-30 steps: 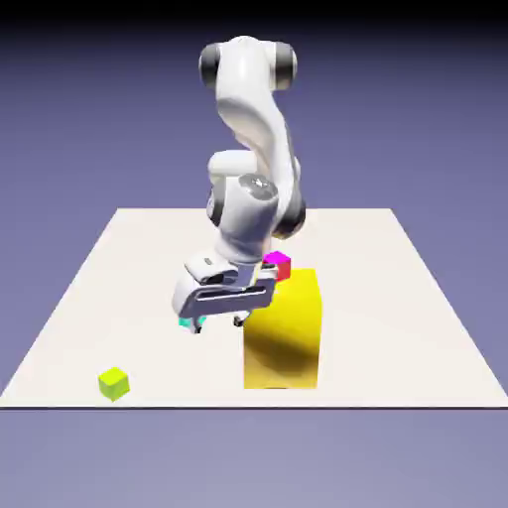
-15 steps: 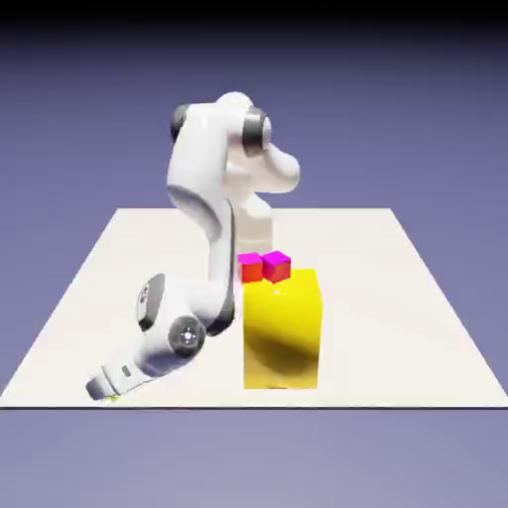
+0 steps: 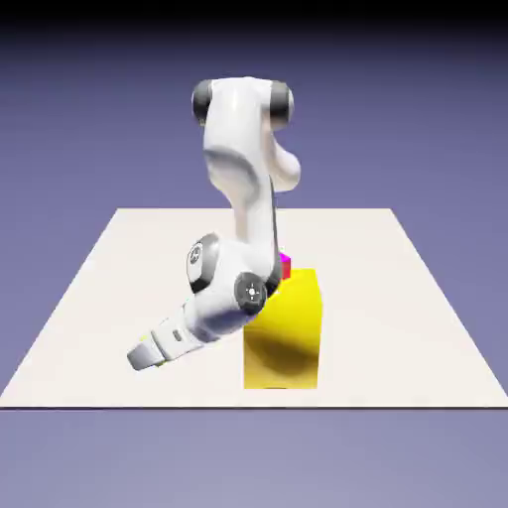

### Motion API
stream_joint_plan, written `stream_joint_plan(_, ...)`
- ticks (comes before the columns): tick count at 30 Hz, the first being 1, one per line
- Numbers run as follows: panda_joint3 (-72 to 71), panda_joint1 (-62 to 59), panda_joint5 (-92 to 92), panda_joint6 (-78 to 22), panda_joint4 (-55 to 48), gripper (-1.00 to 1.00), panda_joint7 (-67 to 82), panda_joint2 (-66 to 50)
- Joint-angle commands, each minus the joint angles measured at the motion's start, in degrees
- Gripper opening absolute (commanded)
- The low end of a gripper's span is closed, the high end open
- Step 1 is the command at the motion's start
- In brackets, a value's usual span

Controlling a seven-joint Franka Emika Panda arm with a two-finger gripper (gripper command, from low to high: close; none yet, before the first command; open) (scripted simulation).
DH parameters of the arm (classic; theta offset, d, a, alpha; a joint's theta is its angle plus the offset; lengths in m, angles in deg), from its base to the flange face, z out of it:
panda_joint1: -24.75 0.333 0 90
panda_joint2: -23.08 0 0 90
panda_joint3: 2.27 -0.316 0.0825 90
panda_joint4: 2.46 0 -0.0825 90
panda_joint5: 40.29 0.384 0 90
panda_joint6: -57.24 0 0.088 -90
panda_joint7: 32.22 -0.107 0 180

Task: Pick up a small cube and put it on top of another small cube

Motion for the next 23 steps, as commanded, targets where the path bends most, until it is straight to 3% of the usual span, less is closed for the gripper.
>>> stream_joint_plan(1, -1.31, 0.78, 1.60, -2.37, 0.79, -1.00, -0.70, 2.08)
stream_joint_plan(12, -16.12, 6.58, 20.87, -28.08, 8.37, -1.00, -7.59, 22.07)
stream_joint_plan(20, -14.77, 5.09, 20.25, -18.99, 19.43, -1.00, -8.45, 24.48)
stream_joint_plan(21, -14.77, 5.09, 20.25, -18.99, 19.43, 1.00, -8.45, 24.48)
stream_joint_plan(23, -15.03, 5.36, 20.37, -20.69, 17.35, 1.00, -8.29, 24.03)
